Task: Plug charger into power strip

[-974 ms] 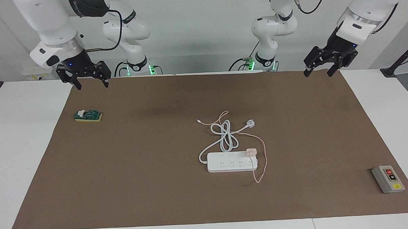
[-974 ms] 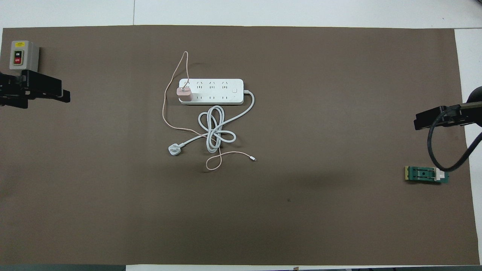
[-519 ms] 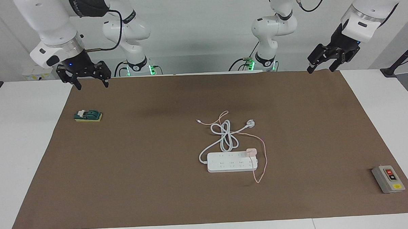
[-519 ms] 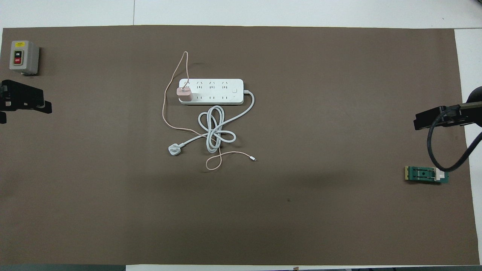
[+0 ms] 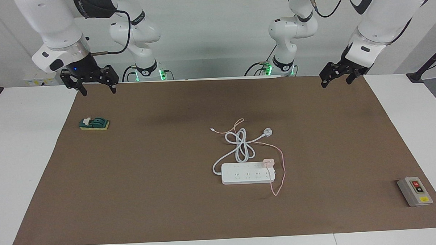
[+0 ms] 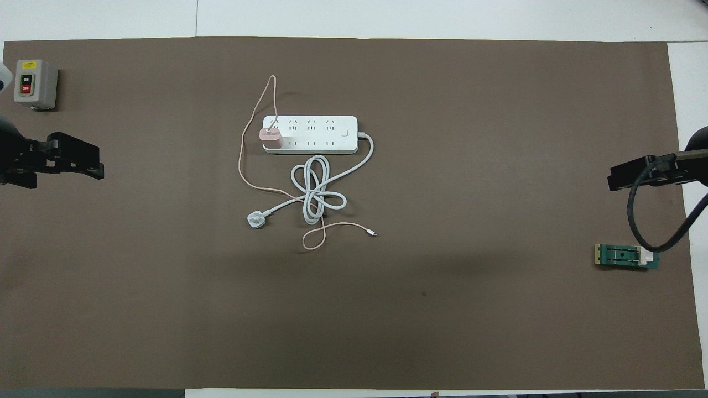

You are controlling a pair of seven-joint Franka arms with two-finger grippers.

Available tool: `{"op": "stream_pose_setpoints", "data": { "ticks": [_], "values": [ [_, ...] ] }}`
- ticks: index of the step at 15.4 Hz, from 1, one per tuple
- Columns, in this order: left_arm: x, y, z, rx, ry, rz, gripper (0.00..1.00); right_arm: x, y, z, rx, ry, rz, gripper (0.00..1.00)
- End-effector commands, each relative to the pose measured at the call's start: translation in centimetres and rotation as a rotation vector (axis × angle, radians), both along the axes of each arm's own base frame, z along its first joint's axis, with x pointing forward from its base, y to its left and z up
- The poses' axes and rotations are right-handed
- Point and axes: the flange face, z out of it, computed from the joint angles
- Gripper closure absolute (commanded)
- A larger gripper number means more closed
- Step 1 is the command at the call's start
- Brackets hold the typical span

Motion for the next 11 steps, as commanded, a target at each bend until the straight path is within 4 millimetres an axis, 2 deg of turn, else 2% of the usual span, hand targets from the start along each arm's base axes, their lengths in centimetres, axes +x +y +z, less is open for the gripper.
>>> {"op": "stream_pose_setpoints", "data": {
  "ticks": [1,4,7,11],
  "values": [
    [-0.8,0.0,1.1,0.012,-0.04,0.002,0.0,-0.4,0.0,0.3,0.017,-0.008,-0.01,0.0],
    [-2.2,0.2,0.6,0.02,-0.006,-0.032,0.0,-0.4,0.0,0.3,0.017,-0.008,-0.012,0.0],
    [-2.1,-0.2,2.4,0.017,-0.018,-0.043,0.0,-0.4,0.0,0.3,0.017,-0.008,-0.01,0.0],
    [-2.4,-0.5,1.9,0.013,-0.019,-0.077,0.0,-0.4,0.0,0.3,0.017,-0.006,-0.01,0.0]
  ]
}}
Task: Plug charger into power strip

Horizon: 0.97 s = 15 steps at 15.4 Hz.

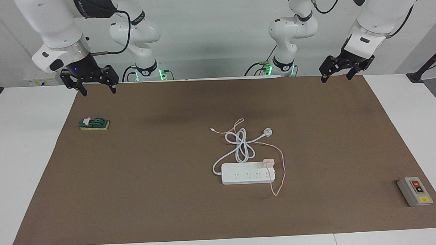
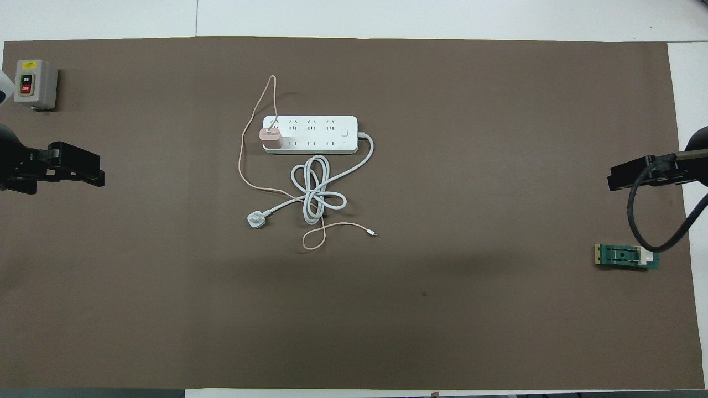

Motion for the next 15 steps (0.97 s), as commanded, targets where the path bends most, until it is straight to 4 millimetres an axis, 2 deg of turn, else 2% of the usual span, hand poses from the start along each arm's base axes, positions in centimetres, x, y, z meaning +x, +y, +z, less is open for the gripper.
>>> {"op": "stream_pose_setpoints", "data": {
  "ticks": [1,3,5,9,15],
  "values": [
    [-0.6,0.0,-0.5,0.012,0.011,-0.06,0.0,-0.4,0.0,0.3,0.017,-0.006,-0.012,0.0],
    [-0.1,0.5,-2.9,0.008,0.0,-0.078,0.0,-0.5,0.1,0.4,0.017,-0.008,-0.009,0.0],
    [-0.7,0.6,-2.8,0.009,-0.003,-0.092,0.0,-0.4,0.1,0.3,0.017,-0.006,-0.009,0.0],
    [-0.8,1.2,-1.5,0.012,0.001,-0.097,0.0,-0.4,0.1,0.3,0.017,-0.006,-0.009,0.0],
    [-0.6,1.4,-1.3,0.016,-0.013,-0.11,0.0,-0.4,0.0,0.3,0.017,-0.006,-0.01,0.0]
  ]
}}
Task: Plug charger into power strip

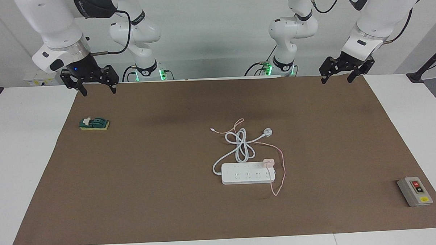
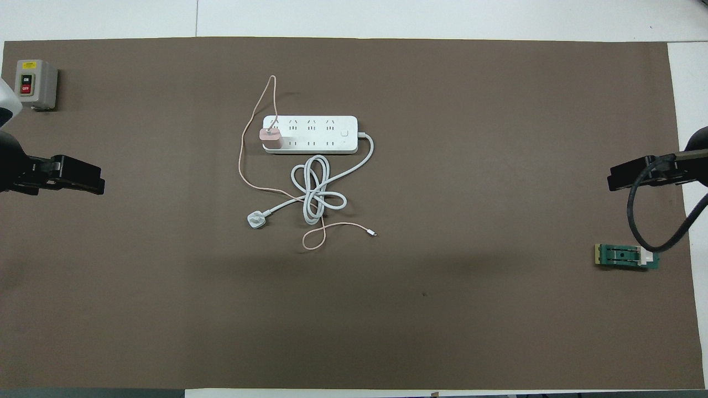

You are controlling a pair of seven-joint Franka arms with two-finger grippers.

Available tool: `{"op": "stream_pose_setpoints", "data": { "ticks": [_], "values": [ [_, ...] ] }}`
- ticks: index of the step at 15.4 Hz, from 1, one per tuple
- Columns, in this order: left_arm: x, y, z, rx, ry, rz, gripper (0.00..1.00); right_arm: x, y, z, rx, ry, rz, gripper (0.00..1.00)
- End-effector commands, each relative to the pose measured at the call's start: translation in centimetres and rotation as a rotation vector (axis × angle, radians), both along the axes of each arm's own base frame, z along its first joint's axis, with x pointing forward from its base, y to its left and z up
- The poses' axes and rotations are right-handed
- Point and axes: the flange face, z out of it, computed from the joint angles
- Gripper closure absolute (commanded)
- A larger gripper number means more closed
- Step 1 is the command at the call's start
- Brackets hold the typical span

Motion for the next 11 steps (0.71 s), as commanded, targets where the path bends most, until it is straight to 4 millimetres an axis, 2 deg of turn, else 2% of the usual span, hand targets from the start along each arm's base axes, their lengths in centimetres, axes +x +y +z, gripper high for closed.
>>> {"op": "stream_pose_setpoints", "data": {
  "ticks": [1,11],
  "values": [
    [-0.25,0.42,0.54,0.031,-0.021,-0.012,0.0,-0.46,0.0,0.36,0.017,-0.008,-0.011,0.0],
    [-0.2,0.52,0.62,0.04,-0.03,-0.003,0.0,-0.41,0.08,0.28,0.017,-0.006,-0.009,0.0]
  ]
}}
